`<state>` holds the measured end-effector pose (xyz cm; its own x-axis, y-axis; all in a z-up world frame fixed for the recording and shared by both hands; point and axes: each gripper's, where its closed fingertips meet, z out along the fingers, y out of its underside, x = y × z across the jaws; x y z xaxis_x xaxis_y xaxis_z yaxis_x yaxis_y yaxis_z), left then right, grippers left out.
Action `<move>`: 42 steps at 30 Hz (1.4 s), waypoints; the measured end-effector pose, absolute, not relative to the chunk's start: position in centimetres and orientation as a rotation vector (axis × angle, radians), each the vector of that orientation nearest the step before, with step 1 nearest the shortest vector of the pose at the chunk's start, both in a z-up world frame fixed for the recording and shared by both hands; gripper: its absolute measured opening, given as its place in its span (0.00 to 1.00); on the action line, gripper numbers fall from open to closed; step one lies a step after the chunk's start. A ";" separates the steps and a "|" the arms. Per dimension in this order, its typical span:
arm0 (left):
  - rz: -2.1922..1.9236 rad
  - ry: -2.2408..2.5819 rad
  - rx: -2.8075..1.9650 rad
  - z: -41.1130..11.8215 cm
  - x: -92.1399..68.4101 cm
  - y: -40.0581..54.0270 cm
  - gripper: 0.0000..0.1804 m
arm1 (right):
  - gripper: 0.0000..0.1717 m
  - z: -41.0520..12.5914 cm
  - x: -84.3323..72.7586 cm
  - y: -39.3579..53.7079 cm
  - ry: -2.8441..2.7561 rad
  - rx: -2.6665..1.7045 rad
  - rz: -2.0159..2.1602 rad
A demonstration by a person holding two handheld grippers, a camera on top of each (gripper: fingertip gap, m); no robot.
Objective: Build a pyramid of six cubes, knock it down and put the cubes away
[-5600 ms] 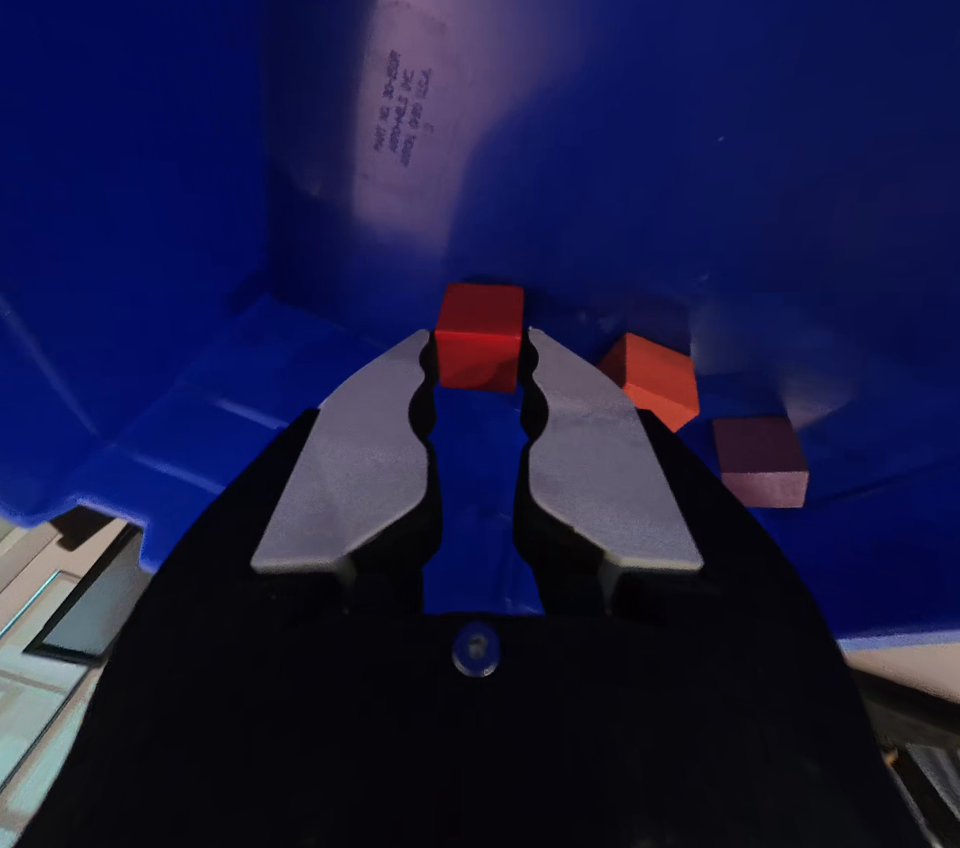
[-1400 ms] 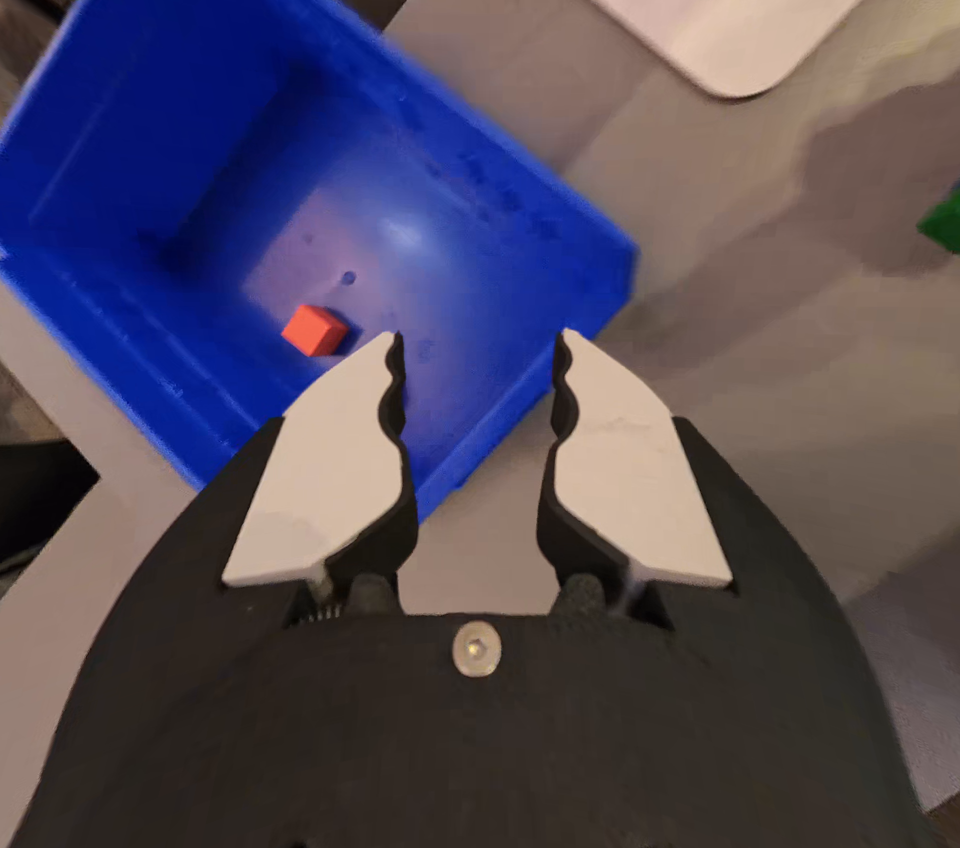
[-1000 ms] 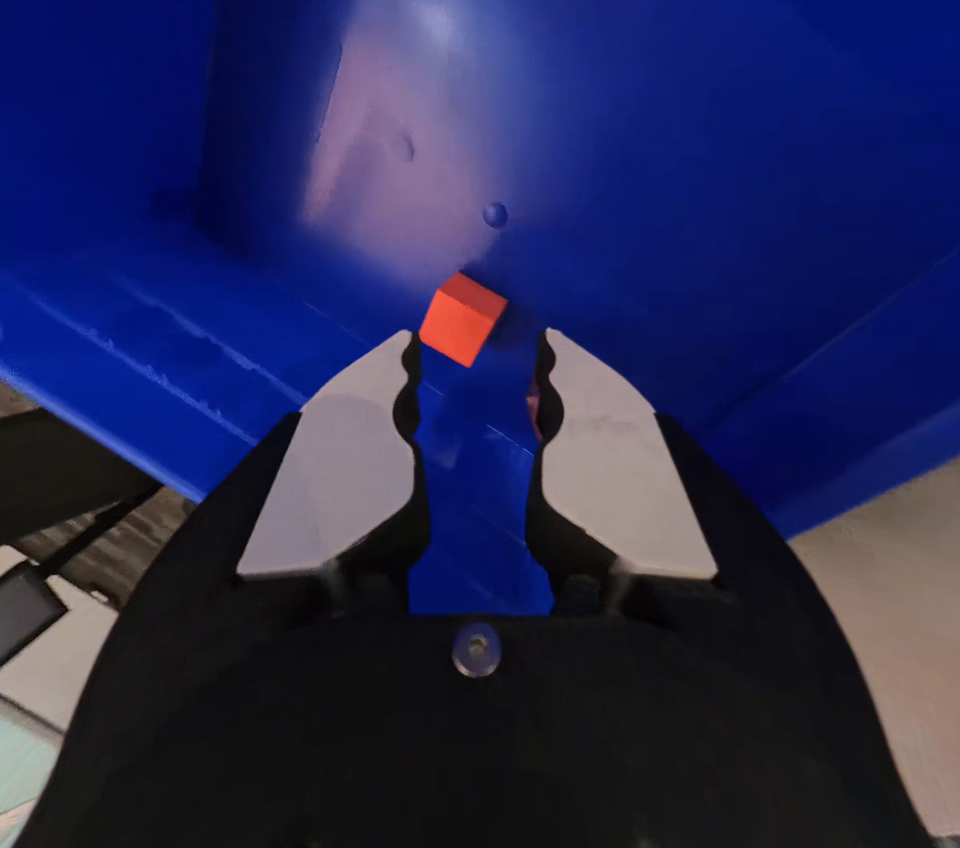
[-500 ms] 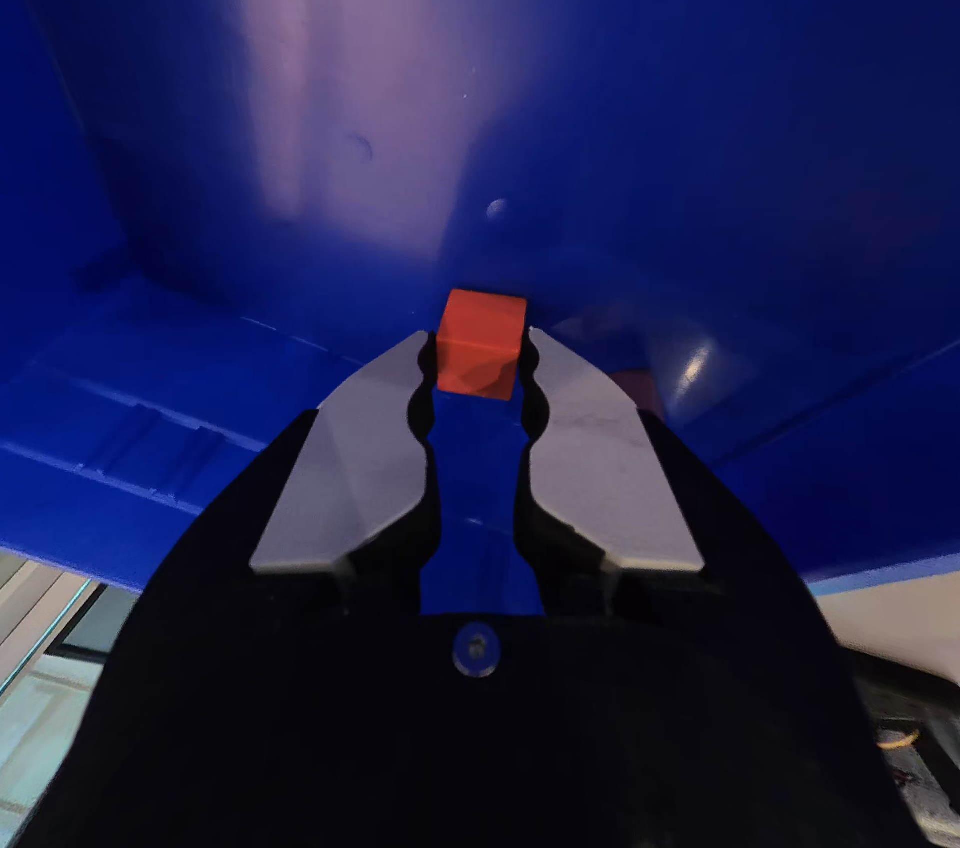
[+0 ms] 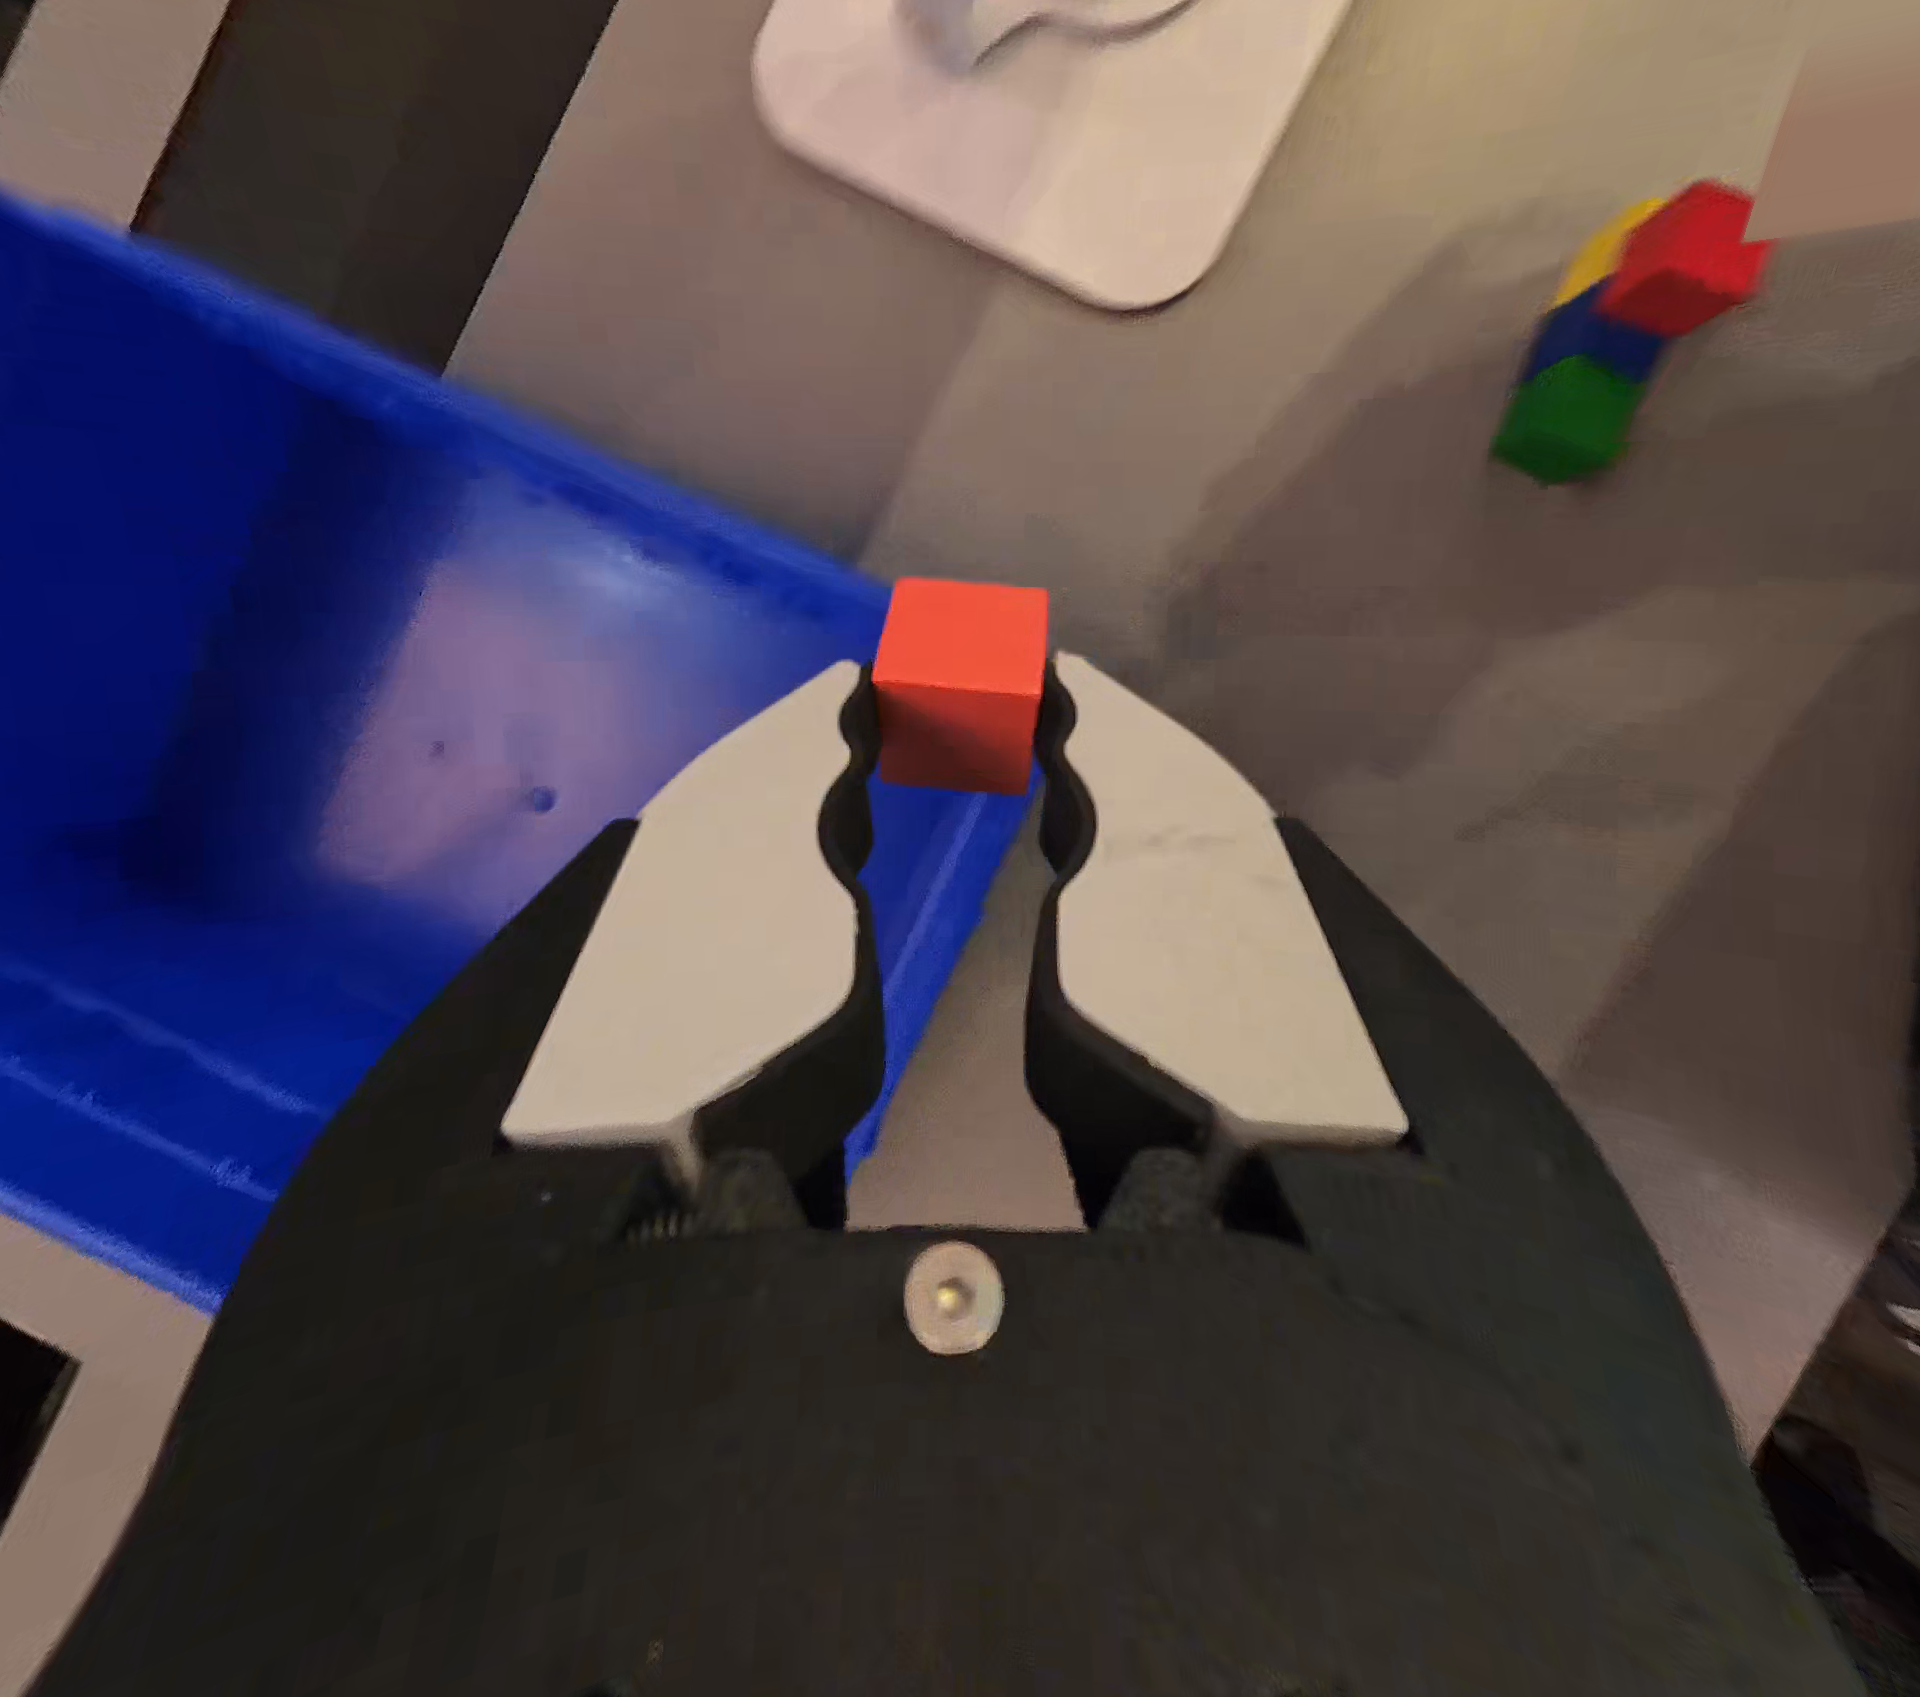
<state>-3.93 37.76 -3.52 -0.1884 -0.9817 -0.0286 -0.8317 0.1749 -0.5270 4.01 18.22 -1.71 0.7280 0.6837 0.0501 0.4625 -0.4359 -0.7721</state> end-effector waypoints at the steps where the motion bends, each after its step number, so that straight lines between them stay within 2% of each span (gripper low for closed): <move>1: -0.585 2.110 -1.675 -2.9 -3.7 35.9 0.16 | 0.23 -1.0 3.5 18.6 -0.879 -2.092 0.355; 7: -0.673 2.147 -1.435 -0.1 -1.8 26.5 0.16 | 0.18 1.8 1.6 20.0 -0.937 -2.047 0.392; 15: -0.791 2.174 -1.324 0.8 -0.8 20.7 0.16 | 0.20 1.6 -0.1 19.8 -0.994 -2.066 0.394; 26: -0.744 2.224 -1.231 0.8 -0.2 18.5 0.16 | 0.21 1.0 -0.2 18.4 -1.015 -2.076 0.374; 34: -0.730 2.288 -1.195 0.2 -0.3 17.6 0.16 | 0.16 0.5 -0.4 17.6 -1.105 -2.050 0.312; 42: -0.750 2.300 -1.190 0.1 -0.3 17.4 0.16 | 0.16 0.4 -0.4 17.5 -1.124 -2.039 0.326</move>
<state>-0.26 17.43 0.11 -0.5318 -0.8362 -0.1340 -0.5967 0.4822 -0.6414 -0.43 17.53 0.36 0.5777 0.8051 0.1347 0.6077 -0.3141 -0.7294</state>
